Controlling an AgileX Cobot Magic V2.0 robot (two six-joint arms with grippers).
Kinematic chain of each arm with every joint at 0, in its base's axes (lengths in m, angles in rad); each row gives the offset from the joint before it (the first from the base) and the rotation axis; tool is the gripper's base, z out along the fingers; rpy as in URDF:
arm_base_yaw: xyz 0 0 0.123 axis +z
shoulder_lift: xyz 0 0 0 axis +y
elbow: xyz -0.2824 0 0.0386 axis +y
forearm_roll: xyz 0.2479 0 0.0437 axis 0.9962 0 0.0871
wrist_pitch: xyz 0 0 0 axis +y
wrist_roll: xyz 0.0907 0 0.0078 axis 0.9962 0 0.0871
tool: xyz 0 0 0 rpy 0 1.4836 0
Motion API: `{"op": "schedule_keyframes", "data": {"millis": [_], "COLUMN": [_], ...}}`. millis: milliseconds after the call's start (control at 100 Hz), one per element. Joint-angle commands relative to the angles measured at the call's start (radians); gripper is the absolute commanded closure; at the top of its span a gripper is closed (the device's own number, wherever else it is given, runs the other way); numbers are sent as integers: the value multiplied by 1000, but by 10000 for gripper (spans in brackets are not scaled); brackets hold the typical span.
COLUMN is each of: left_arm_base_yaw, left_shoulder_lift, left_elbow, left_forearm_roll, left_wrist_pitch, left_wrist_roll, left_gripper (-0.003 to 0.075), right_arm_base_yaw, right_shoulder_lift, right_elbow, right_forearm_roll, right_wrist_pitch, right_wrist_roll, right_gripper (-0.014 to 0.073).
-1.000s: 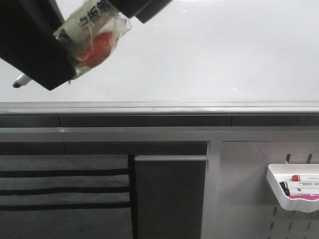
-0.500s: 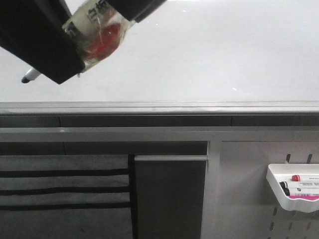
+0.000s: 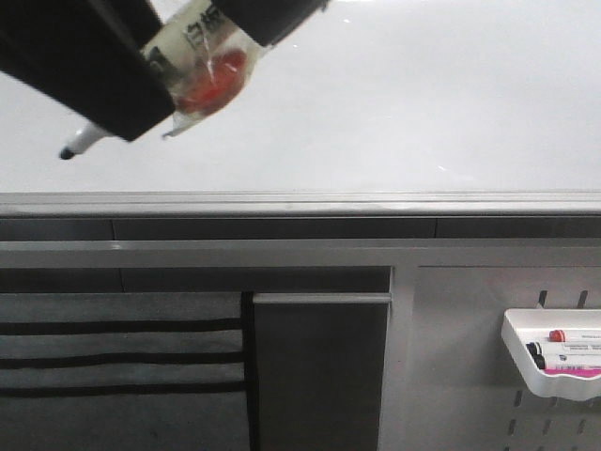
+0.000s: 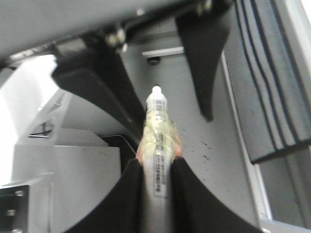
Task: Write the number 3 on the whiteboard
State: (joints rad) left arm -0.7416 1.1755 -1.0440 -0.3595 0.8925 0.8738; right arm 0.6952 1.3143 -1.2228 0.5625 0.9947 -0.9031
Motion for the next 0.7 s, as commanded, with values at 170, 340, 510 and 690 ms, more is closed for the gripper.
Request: {"op": "schedule_keyframes", "data": {"millis": [170, 340, 510, 690], "left_arm_base_yaw": [173, 333, 496, 582], "left_shoulder_lift": [-156, -250, -325, -336], "left_elbow": [-22, 74, 192, 263], "left_forearm_roll": [-39, -106, -218, -268], "left_wrist_pitch": [-116, -135, -238, -302], "left_wrist_roll": [-127, -155, -252, -251], "left_gripper": [311, 311, 312, 312], "right_arm_base_yaw": [-130, -327, -414, -412], "right_shoulder_lift": [-122, -195, -225, -177], "right_elbow": [-11, 116, 210, 175], "right_forearm_roll": [-89, -74, 23, 97], "right_wrist_pitch": [-91, -216, -319, -335], "right_wrist_roll": [160, 291, 297, 297], "right_gripper": [585, 585, 585, 585]}}
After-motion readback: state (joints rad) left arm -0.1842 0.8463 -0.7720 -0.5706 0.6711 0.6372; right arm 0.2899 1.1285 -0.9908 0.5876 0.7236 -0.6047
